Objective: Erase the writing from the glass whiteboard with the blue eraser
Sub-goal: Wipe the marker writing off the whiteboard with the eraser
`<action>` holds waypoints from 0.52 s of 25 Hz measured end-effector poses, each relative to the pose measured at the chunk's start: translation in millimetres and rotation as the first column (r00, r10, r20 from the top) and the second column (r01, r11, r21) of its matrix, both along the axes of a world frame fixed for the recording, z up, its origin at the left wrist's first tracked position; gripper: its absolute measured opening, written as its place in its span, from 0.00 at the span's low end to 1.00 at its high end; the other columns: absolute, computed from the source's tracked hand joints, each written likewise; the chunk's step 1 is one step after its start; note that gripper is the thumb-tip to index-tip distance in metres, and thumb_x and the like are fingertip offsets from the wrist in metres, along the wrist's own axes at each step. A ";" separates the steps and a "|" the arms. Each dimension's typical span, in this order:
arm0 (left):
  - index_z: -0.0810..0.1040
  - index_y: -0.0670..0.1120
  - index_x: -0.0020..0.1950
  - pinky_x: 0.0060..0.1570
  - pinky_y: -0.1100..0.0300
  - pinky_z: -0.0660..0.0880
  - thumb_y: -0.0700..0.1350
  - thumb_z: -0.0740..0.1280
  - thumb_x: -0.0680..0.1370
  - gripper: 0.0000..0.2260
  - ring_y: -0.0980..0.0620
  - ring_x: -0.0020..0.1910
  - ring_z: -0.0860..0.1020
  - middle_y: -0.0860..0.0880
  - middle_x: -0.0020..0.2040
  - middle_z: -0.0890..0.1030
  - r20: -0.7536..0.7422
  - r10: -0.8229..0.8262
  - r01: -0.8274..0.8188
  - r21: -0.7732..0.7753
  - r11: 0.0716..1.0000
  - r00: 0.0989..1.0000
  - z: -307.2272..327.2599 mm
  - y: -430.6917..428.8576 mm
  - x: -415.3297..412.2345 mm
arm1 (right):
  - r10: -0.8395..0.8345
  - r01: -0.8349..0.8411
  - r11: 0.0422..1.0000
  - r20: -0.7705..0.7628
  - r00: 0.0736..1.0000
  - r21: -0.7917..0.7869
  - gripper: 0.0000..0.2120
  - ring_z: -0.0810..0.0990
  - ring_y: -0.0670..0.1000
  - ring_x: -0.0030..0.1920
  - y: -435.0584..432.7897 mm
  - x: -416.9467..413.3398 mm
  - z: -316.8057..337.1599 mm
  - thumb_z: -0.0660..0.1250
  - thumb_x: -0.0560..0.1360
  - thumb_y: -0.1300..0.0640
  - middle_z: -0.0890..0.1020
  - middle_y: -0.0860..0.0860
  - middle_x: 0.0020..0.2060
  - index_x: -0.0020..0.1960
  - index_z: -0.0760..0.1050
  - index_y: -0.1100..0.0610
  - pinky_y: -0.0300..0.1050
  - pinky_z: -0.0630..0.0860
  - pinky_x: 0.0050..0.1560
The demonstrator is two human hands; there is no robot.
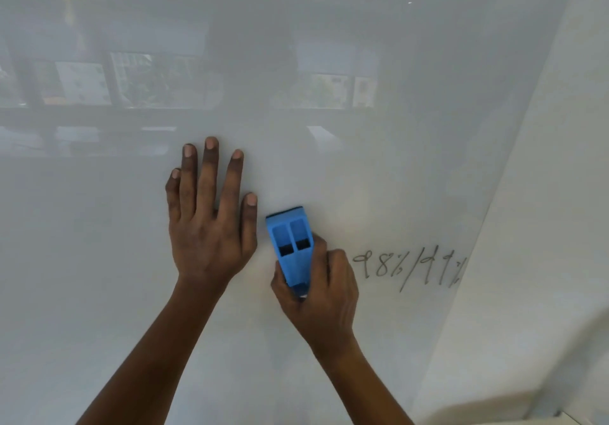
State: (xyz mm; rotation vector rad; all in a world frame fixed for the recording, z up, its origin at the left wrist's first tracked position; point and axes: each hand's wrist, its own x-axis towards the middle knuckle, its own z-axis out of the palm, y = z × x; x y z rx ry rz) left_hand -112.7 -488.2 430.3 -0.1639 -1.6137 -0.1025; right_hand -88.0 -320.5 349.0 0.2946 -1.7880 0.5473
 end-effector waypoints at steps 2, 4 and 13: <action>0.69 0.41 0.82 0.83 0.41 0.58 0.48 0.61 0.88 0.24 0.33 0.83 0.63 0.36 0.82 0.66 -0.009 -0.001 0.001 0.009 1.000 1.000 0.1 0.0 0.3 | -0.025 0.025 1.000 -0.003 1.000 -0.014 0.28 0.76 0.51 0.38 29.2 -4.2 -8.8 0.74 0.76 0.44 0.75 0.55 0.43 0.65 0.74 0.63 0.45 0.76 0.33; 0.71 0.41 0.82 0.82 0.40 0.60 0.48 0.62 0.88 0.23 0.33 0.82 0.64 0.36 0.82 0.67 -0.017 -0.003 0.004 0.021 1.000 1.000 0.2 1.1 0.1 | -0.081 0.083 0.987 0.016 0.997 -0.139 0.30 0.76 0.53 0.39 64.7 -9.8 -12.2 0.73 0.76 0.43 0.72 0.55 0.46 0.66 0.72 0.64 0.44 0.76 0.32; 0.71 0.40 0.81 0.82 0.39 0.60 0.47 0.62 0.87 0.23 0.31 0.81 0.65 0.37 0.82 0.65 -0.022 0.009 -0.008 0.036 0.999 1.000 -0.6 5.0 0.3 | -0.063 0.110 0.823 0.103 0.993 -0.557 0.33 0.69 0.45 0.44 72.9 -14.1 3.2 0.72 0.76 0.43 0.75 0.62 0.46 0.66 0.75 0.71 0.38 0.69 0.40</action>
